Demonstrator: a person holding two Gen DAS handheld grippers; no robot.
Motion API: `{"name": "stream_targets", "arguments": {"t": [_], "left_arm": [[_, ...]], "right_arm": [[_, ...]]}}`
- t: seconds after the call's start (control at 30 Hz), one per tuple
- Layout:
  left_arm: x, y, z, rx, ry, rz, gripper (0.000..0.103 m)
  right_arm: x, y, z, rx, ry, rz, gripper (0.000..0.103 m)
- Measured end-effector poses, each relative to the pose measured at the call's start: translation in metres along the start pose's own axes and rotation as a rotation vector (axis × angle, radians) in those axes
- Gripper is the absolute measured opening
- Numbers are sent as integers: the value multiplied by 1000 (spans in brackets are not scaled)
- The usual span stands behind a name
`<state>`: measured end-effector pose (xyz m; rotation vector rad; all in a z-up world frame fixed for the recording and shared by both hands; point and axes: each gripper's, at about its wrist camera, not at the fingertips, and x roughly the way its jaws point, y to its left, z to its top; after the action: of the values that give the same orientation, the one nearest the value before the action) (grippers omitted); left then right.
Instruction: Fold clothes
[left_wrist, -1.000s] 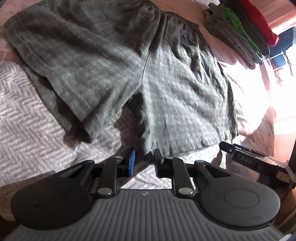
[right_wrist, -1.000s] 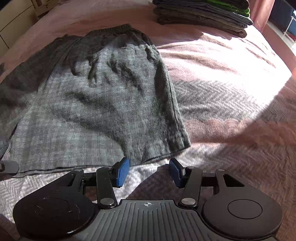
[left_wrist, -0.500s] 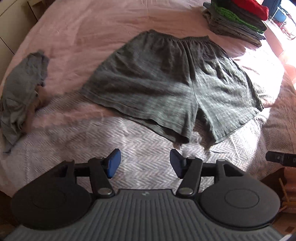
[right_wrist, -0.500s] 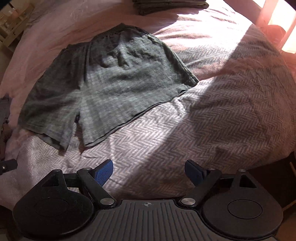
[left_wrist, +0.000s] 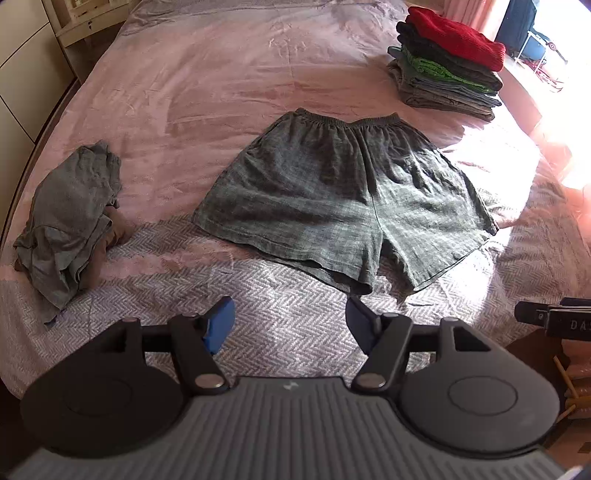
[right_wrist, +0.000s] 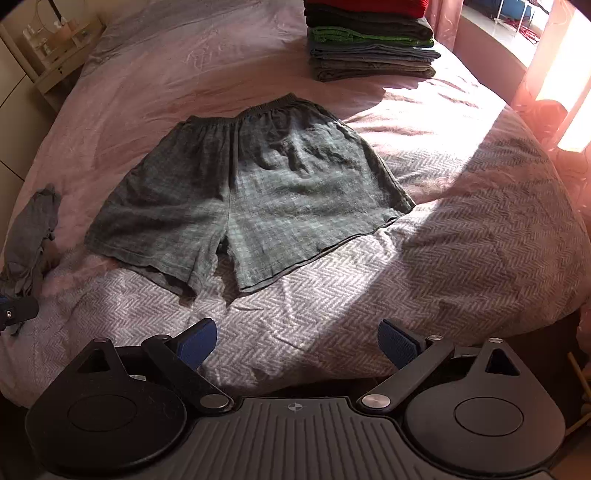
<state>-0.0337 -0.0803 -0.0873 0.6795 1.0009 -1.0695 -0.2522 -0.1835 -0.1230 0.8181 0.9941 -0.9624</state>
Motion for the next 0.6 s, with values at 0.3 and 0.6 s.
{"name": "stream_targets", "arguments": {"t": [0.3, 0.6], "left_arm": [[-2, 1, 0, 29, -15, -16, 64], [4, 8, -2, 30, -1, -21, 64]], "right_arm": [[-9, 15, -9, -10, 10, -18, 96], [-15, 22, -10, 0, -8, -38, 96]]}}
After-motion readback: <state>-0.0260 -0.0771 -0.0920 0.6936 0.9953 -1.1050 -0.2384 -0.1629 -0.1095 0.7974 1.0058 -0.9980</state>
